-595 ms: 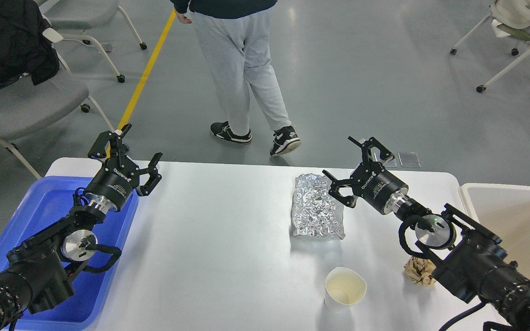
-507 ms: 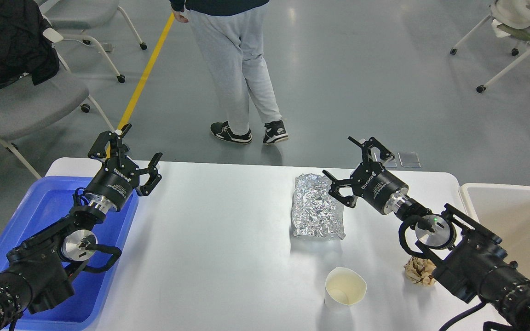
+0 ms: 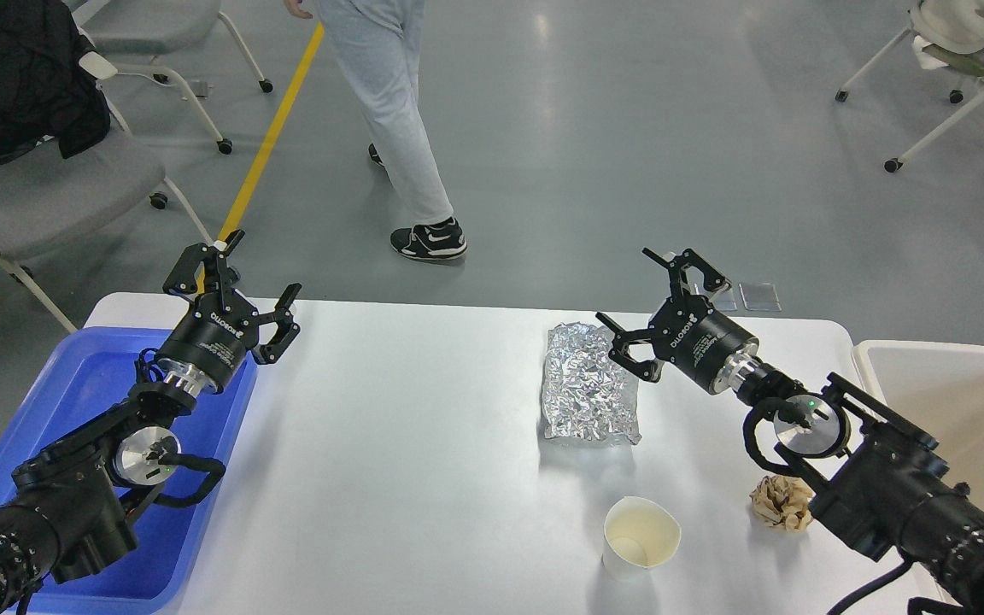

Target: Tidy desktop

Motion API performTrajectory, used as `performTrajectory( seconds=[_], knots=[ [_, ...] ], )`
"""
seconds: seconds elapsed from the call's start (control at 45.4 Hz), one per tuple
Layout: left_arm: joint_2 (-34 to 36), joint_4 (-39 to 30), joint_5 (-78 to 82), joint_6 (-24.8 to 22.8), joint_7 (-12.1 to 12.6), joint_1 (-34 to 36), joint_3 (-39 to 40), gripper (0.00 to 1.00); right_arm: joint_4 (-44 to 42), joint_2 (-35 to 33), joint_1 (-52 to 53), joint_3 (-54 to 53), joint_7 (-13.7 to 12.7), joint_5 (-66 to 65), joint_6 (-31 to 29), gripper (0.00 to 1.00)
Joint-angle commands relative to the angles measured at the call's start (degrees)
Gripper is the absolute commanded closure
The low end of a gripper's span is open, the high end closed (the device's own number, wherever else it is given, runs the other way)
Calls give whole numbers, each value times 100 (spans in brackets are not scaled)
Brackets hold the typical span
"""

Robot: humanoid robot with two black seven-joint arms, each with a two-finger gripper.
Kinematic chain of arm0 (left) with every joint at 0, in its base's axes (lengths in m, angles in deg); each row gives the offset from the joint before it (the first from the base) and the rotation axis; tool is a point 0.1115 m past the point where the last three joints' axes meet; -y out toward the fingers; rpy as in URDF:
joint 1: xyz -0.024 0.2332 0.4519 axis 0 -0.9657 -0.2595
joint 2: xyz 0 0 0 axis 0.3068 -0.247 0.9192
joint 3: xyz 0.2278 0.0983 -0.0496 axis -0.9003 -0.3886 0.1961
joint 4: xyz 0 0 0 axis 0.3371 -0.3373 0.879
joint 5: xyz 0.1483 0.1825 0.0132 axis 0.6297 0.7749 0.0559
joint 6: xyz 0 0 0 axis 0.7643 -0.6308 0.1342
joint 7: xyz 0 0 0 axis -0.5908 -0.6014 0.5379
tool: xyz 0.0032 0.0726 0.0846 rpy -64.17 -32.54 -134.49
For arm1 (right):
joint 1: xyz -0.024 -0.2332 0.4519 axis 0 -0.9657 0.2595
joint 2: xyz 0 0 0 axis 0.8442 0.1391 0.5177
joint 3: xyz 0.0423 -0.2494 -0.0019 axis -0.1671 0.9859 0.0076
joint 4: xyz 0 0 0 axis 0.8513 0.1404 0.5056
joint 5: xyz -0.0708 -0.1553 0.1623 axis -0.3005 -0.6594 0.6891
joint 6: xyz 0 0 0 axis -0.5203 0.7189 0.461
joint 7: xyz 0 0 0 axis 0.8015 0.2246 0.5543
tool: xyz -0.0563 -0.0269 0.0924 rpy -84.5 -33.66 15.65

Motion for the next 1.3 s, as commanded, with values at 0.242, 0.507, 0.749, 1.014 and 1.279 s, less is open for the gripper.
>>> performTrajectory(
  seconds=[0.242, 0.507, 0.749, 1.014, 1.279],
  knots=[
    [0, -4, 0, 0, 2, 0, 0, 0, 2448, -1711, 147, 737, -62, -617, 600, 0],
    [0, -4, 0, 0, 2, 0, 0, 0, 3906, -3073, 165, 1159, -80, -854, 635, 0],
    [0, -4, 8, 0, 2, 0, 0, 0, 5032, -4172, 209, 1573, -431, -1557, 995, 0],
    [0, -4, 8, 0, 2, 0, 0, 0, 5147, -5051, 1165, 2195, -545, -1478, 995, 0],
    [0, -4, 0, 0, 2, 0, 0, 0, 5155, -5640, 3547, 4409, -554, -1215, 986, 0]
  ],
)
